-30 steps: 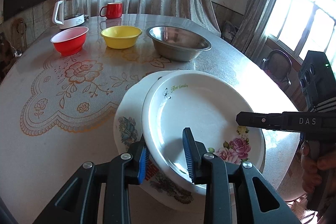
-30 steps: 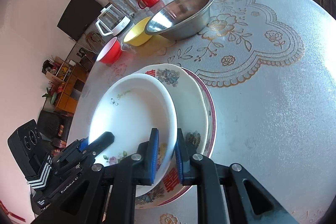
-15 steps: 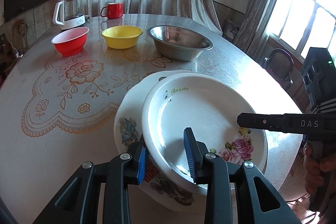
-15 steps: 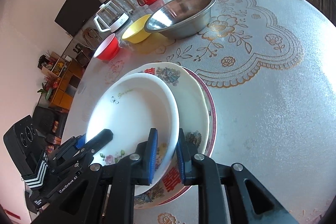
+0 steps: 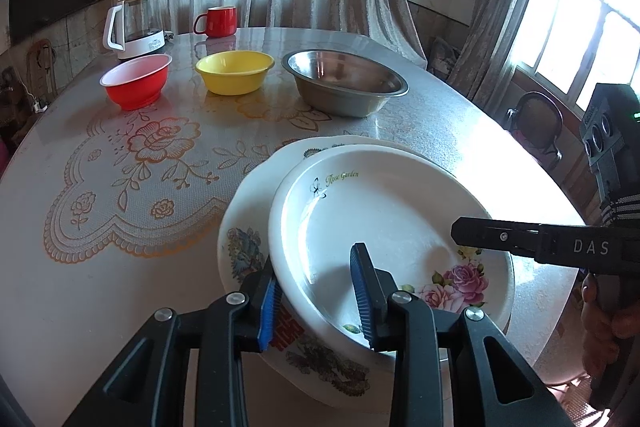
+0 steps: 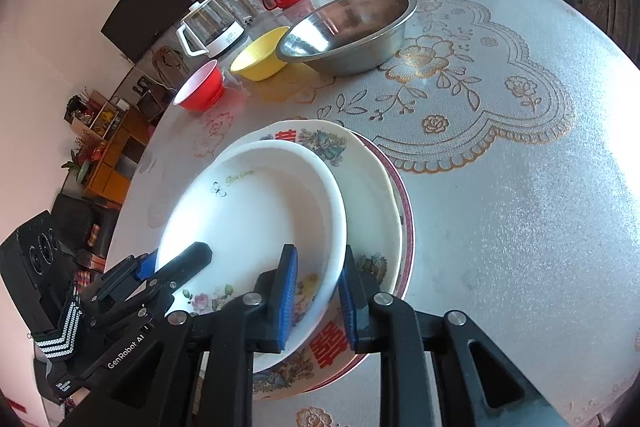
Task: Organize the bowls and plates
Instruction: 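Carry the white rose bowl with the right gripper over the plate stack, then lower the rose bowl onto the plate stack and open the right gripper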
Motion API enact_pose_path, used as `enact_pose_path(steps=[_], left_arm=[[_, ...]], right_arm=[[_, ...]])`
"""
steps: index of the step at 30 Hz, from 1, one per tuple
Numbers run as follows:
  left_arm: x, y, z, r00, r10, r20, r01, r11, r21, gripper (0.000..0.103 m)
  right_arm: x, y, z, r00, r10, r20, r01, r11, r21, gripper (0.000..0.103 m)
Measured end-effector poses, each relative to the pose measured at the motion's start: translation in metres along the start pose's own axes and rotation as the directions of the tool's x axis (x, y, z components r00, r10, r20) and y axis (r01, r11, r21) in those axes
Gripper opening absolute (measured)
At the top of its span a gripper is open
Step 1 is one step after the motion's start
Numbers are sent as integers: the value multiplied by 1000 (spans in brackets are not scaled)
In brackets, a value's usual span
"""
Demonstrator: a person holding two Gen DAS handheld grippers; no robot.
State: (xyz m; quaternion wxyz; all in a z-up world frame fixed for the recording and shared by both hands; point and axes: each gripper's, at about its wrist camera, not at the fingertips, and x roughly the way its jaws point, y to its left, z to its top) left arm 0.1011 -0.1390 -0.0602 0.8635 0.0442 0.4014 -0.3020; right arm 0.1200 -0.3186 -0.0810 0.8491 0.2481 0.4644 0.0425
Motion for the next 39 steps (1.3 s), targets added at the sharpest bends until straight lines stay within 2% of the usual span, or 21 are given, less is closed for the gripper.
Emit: enact_pose_path(steps=[19, 26, 31, 36, 39], left_arm=[[2, -1, 3, 1000, 11, -14, -11, 1000, -1, 35], [5, -4, 4, 999, 29, -20, -29, 1000, 7, 35], [4, -8, 4, 997, 73, -10, -73, 996, 46, 34], [4, -3, 5, 998, 55, -16, -55, 998, 28, 34], [4, -10, 3, 998, 66, -18, -65, 996, 55, 41]], right_arm=[[-2, 23, -3, 988, -151, 8, 151, 980, -127, 25], [-5, 32, -6, 973, -229, 31, 231, 953, -196, 27], [-14, 29, -6, 978, -206, 44, 210, 958, -195, 27], [-23, 38, -9, 979, -190, 72, 202, 951, -236, 27], [-21, 42, -11, 983, -171, 71, 184, 951, -248, 27]])
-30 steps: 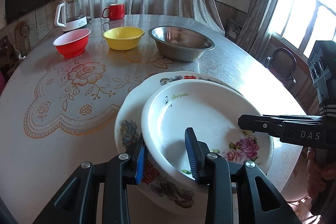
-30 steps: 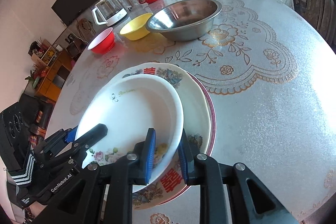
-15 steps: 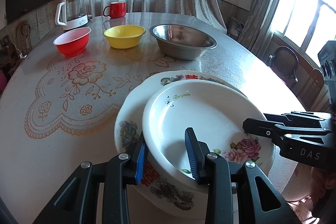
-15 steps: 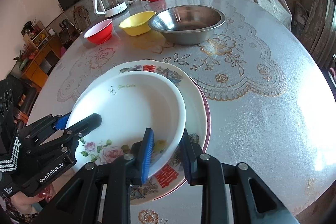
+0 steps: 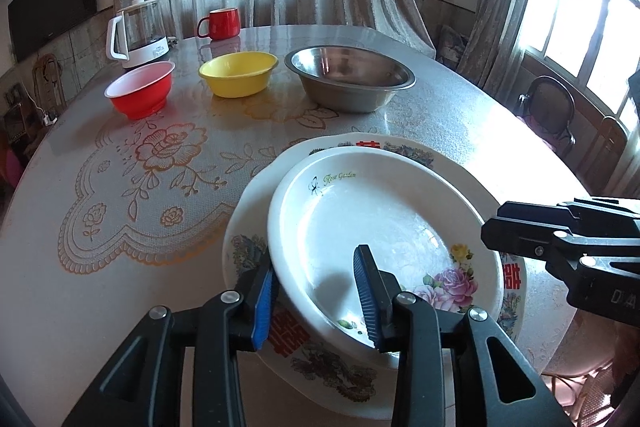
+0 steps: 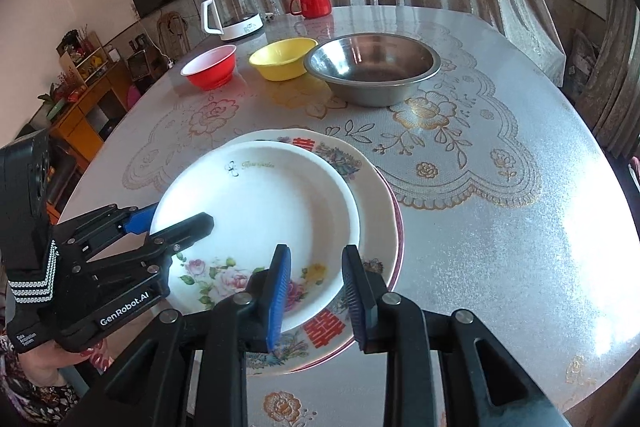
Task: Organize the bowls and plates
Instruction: 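Lower the rose bowl onto the plate stack and open the right gripper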
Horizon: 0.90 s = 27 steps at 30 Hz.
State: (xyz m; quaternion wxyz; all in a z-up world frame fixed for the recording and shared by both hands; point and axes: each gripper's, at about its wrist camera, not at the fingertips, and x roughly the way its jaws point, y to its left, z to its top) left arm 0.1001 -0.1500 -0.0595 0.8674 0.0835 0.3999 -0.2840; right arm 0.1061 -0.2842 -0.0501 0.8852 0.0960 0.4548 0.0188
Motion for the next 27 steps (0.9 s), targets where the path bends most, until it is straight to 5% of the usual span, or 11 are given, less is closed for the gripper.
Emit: enact_pose_path(steps=[7, 11, 20, 27], left_arm=[[-7, 0, 0, 998, -53, -14, 53, 998, -23, 63], [-21, 7, 3, 999, -14, 30, 14, 1000, -20, 74], [-18, 13, -1, 999, -34, 19, 35, 998, -47, 71], [-22, 22, 1, 997, -60, 41, 64, 992, -109, 89]], right_arm=[[18, 5, -3, 999, 25, -39, -25, 1000, -2, 27], [20, 7, -4, 998, 53, -39, -54, 999, -9, 25], [20, 9, -3, 997, 41, -60, -43, 999, -30, 25], [15, 3, -8, 994, 107, -26, -107, 994, 9, 27]])
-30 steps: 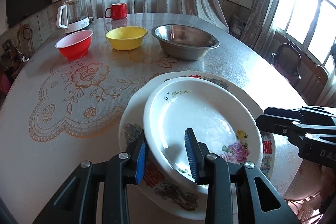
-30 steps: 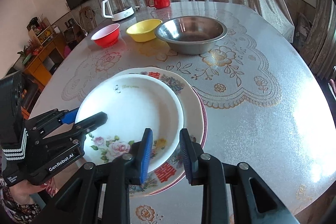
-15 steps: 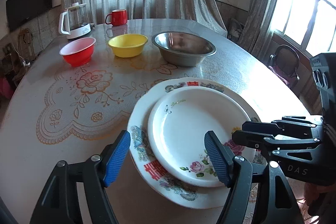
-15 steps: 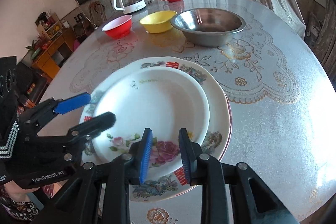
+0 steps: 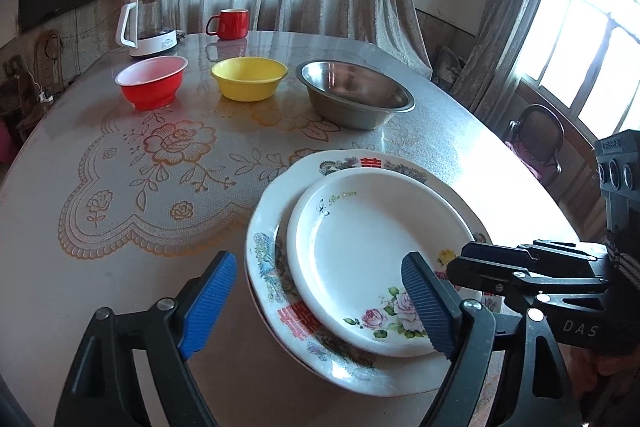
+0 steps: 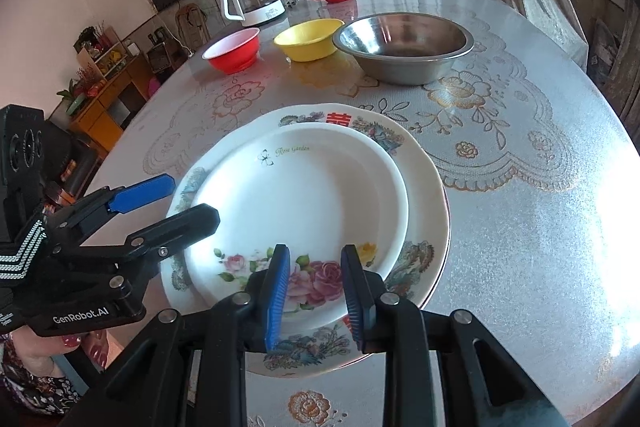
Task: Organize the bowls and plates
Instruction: 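Lower the rose bowl onto the plate stack and open the right gripper, then move the right gripper to the rim of the steel basin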
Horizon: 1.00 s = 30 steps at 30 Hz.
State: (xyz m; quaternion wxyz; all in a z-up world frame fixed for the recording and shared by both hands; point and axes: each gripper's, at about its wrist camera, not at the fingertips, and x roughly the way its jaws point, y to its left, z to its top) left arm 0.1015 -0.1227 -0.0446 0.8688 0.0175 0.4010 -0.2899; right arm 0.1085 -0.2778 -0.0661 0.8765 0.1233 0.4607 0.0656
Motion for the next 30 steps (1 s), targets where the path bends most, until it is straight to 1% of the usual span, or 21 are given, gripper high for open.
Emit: enact_pose_path(steps=[1, 2, 7, 9, 13, 14, 18, 23, 25, 30], left_arm=[[-1, 2, 2, 1000, 0, 6, 0, 1000, -10, 90], [-3, 4, 3, 1000, -4, 13, 5, 1000, -25, 91], [-9, 16, 14, 999, -22, 27, 24, 995, -98, 95], [-12, 19, 20, 999, -23, 31, 26, 994, -104, 96], [-15, 24, 35, 998, -1, 60, 7, 995, -103, 99], [-14, 26, 40, 998, 5, 61, 1, 995, -104, 99], [-7, 28, 59, 998, 13, 55, -7, 995, -101, 99], [5, 28, 77, 999, 15, 50, -10, 995, -98, 101], [11, 28, 82, 999, 14, 42, -10, 995, -98, 101], [26, 32, 94, 1000, 13, 17, -11, 993, -115, 101]], right_arm=[[-3, -2, 0, 1000, 13, 17, -13, 1000, 13, 28], [-7, -4, 0, 999, 21, 35, -22, 999, 23, 32], [-23, -18, 4, 994, 44, 100, -52, 996, 73, 33], [-28, -25, 6, 992, 40, 122, -52, 994, 96, 33], [-34, -42, 14, 986, 21, 166, -45, 988, 146, 35], [-34, -48, 16, 985, 13, 173, -41, 987, 158, 37], [-38, -70, 25, 979, -14, 203, -29, 978, 207, 38], [-34, -91, 37, 979, -51, 197, 3, 972, 235, 40], [-31, -96, 43, 979, -40, 198, -8, 972, 235, 40], [-21, -107, 57, 982, -47, 185, 2, 973, 233, 40]])
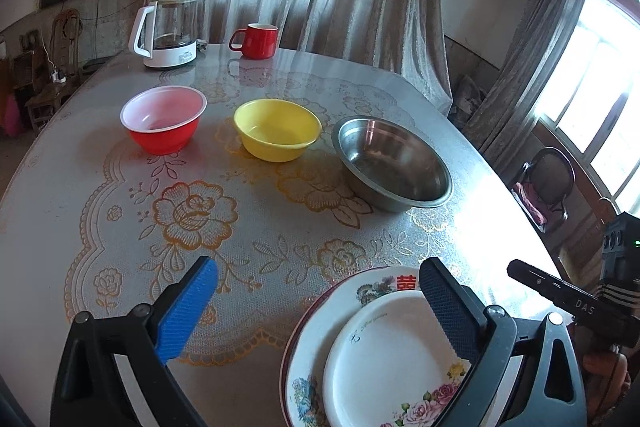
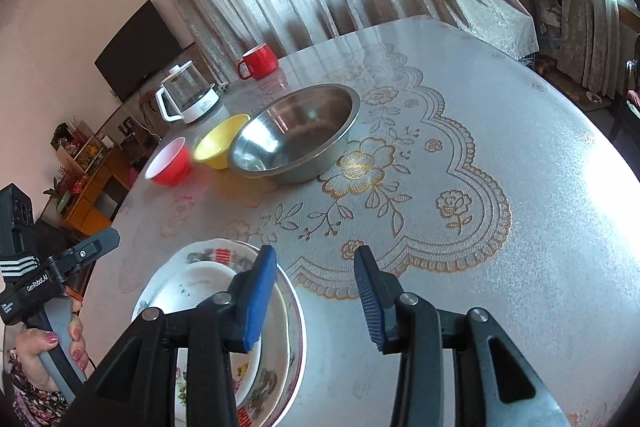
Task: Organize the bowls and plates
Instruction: 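Move the right gripper to the rim of the steel basin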
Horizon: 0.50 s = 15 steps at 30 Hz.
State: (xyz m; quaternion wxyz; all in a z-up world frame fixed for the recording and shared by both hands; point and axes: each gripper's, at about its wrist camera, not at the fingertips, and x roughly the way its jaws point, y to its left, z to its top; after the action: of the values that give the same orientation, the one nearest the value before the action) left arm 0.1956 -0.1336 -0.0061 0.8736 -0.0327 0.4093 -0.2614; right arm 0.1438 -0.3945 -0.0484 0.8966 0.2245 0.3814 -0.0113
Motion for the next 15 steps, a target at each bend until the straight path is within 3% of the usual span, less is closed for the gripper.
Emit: enact_pose_path(steps=[5, 9, 15], left_arm=[[14, 1, 11, 1000, -7, -24, 7, 1000, -4, 101], [24, 1, 19, 999, 0, -36, 0, 1000, -2, 101], [35, -4, 32, 1000, 9, -28, -8, 1000, 29, 102]], right_arm=[[12, -8, 15, 1000, -3, -7, 3, 1000, 6, 41], [20, -14, 28, 1000, -10, -8, 10, 1000, 7, 55], [35, -17, 46, 1000, -16, -9, 16, 1000, -4, 57]])
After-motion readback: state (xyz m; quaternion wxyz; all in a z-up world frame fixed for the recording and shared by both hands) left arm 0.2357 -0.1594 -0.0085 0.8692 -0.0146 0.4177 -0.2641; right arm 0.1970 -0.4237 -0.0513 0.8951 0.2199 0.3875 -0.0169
